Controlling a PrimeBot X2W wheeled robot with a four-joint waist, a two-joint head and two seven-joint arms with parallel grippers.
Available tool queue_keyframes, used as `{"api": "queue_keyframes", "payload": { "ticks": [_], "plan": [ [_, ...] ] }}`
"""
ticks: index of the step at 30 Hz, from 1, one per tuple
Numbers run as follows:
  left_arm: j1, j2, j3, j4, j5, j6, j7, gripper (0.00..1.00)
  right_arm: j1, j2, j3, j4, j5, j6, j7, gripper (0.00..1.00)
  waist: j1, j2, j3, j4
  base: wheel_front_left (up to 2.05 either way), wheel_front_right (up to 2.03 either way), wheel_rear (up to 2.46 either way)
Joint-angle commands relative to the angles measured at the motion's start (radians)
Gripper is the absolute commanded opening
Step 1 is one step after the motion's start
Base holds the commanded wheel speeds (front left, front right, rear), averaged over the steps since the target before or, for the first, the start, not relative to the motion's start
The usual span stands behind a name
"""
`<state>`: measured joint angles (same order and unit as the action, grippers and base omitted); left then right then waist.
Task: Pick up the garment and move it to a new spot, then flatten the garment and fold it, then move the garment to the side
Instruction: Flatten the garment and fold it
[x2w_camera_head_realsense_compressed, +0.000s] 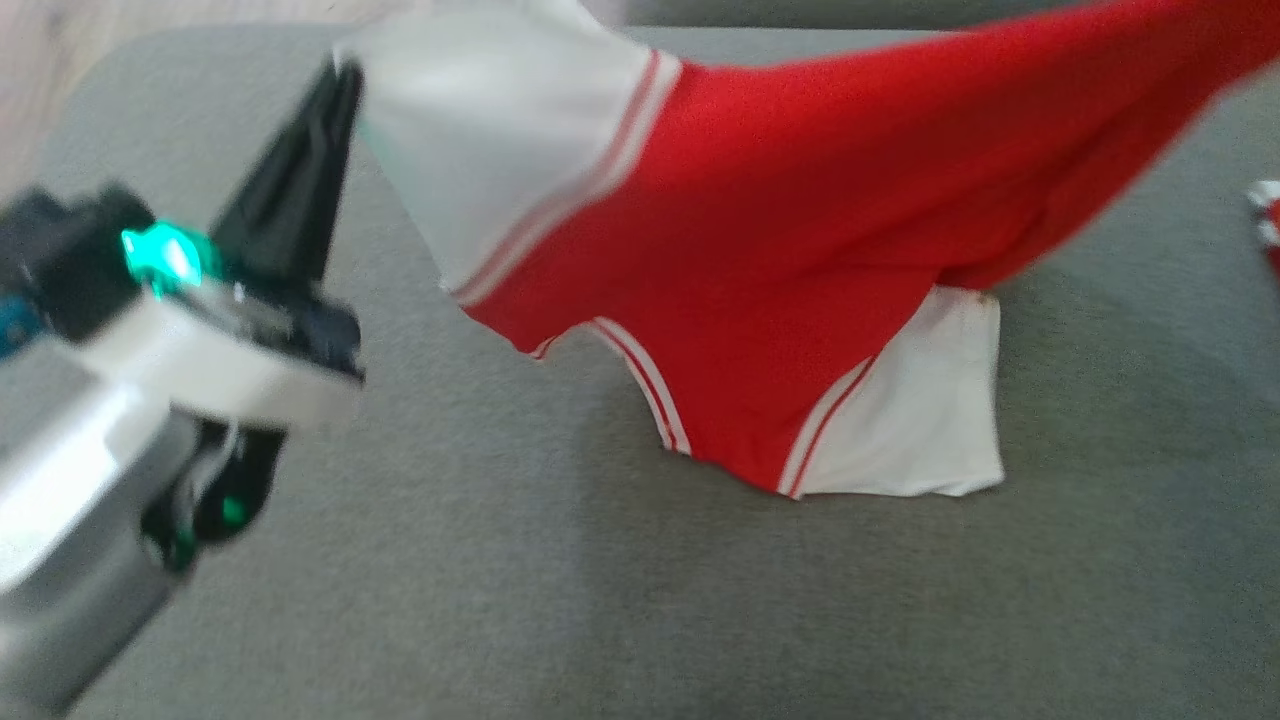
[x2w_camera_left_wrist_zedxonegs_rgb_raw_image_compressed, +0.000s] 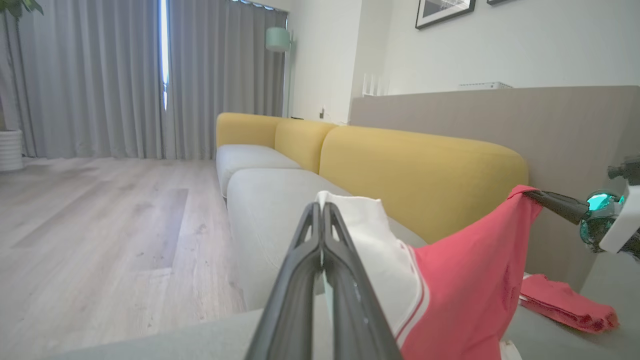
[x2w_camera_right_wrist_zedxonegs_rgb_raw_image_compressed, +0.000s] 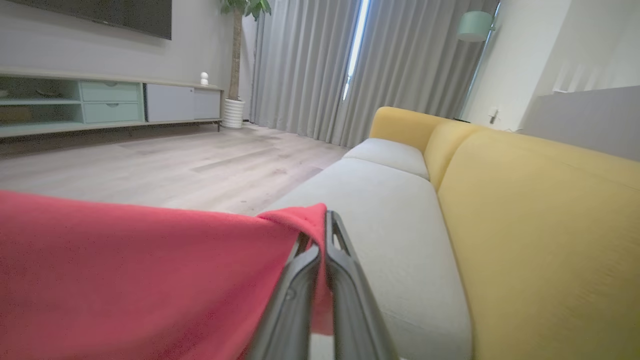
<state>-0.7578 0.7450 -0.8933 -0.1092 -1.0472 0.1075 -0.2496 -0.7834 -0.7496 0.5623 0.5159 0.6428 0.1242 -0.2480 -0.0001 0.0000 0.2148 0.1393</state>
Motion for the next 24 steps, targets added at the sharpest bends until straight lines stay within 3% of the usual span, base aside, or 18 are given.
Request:
{"api": "queue_keyframes", "payload": {
  "ticks": [1, 4, 7, 12, 17, 18, 24],
  "plan": [
    [-0.007, 0.053, 0.047, -0.025, -0.002, 0.008, -0.009, 0.00, 0.076, -0.038, -0.008, -0.027, 0.010, 0.007, -0.008, 0.00, 0.0001, 0.0000, -0.020, -0.031, 0.00, 0.00, 0.00],
    [0.076, 0.091, 0.030, -0.070, -0.022, 0.033, -0.008, 0.00, 0.295, -0.085, -0.066, -0.131, 0.021, 0.007, 0.002, 0.00, 0.0001, 0.0000, -0.028, -0.063, 0.00, 0.00, 0.00],
    [0.163, 0.126, 0.015, -0.122, -0.046, 0.063, -0.008, 0.00, 0.544, -0.082, -0.141, -0.232, 0.014, 0.007, 0.042, 0.00, 0.0001, 0.0000, -0.034, -0.089, 0.00, 0.00, 0.00],
    [0.287, 0.162, -0.012, -0.195, -0.090, 0.098, -0.009, 0.00, 0.922, 0.011, -0.272, -0.395, -0.016, 0.007, 0.150, 0.00, 0.0001, 0.0000, -0.044, -0.116, 0.00, 0.00, 0.00],
    [0.363, 0.169, -0.029, -0.230, -0.106, 0.120, -0.010, 0.00, 1.130, 0.092, -0.375, -0.473, -0.111, 0.007, 0.249, 0.00, 0.0001, 0.0000, -0.051, -0.122, 0.00, 0.00, 0.00],
    [0.373, 0.167, -0.032, -0.233, -0.105, 0.121, -0.010, 0.00, 1.148, 0.109, -0.388, -0.482, -0.118, 0.007, 0.266, 1.00, 0.0001, 0.0000, -0.054, -0.120, 0.00, 0.00, 0.00],
    [0.408, 0.150, -0.019, -0.217, -0.085, 0.142, -0.011, 0.00, 1.181, 0.160, -0.453, -0.623, -0.062, 0.007, 0.322, 1.00, 0.0001, 0.0000, -0.070, -0.087, 0.00, 0.00, 0.00]
  ]
}}
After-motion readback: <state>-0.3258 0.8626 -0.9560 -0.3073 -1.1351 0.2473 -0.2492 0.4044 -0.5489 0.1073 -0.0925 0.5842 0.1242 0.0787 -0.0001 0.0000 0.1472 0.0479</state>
